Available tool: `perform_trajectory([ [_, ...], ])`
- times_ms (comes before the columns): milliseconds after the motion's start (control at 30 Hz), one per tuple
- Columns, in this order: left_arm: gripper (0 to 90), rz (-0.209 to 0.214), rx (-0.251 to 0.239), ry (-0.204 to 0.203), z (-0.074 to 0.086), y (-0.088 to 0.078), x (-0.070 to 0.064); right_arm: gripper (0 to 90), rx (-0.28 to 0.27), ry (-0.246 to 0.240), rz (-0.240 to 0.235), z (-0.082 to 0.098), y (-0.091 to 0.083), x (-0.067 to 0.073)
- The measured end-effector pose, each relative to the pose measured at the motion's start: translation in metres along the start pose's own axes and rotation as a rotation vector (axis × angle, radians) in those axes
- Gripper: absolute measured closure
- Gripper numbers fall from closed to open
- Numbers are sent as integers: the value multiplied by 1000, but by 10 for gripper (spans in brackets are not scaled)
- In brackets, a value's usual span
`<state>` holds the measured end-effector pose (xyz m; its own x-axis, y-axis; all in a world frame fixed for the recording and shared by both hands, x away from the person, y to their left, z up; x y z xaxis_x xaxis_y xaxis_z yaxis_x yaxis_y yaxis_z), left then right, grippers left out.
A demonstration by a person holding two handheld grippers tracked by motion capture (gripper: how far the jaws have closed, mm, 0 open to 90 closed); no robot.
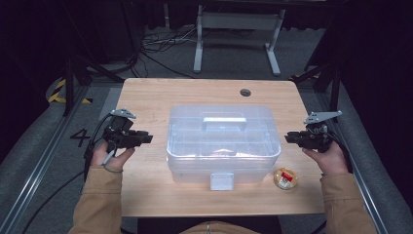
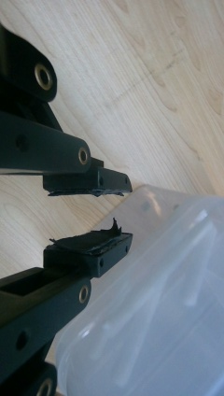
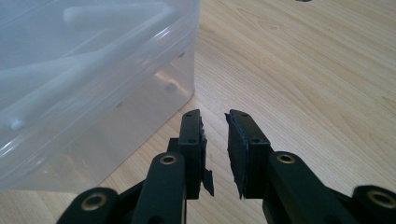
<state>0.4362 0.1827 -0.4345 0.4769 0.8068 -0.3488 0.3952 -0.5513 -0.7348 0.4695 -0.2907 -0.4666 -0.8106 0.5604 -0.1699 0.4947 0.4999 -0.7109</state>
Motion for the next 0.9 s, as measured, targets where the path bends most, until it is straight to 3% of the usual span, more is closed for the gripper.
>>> perform_trajectory([
  [100, 674, -1, 9, 13, 0, 1, -2, 756, -9, -1, 4, 0, -2, -1],
  [133, 658, 4, 19, 10, 1, 3, -3, 761, -36, -1, -1, -1, -5, -2],
  [300, 623, 18, 35, -14, 4, 7, 2, 749, -18, 5, -11, 1, -2, -1],
  [700, 606, 31, 8, -23, 3, 1, 2, 695, -13, 12, -4, 0, 0, -2],
  [900, 586, 74, 11, -12, -7, -1, -14, 674, -27, 20, -7, 0, -4, -2],
])
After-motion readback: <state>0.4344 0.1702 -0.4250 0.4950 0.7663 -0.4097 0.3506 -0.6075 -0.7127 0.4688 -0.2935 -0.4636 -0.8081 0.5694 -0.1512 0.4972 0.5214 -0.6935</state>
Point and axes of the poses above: each handheld gripper's, and its own axes: y roughly forward along the jaws, z roughly out of its underside, x roughly to its left, the point moved 10 cm from there along y, roughly forward along the jaws, and after that the axes turned 15 degrees about -y, right-handed, at the moved point
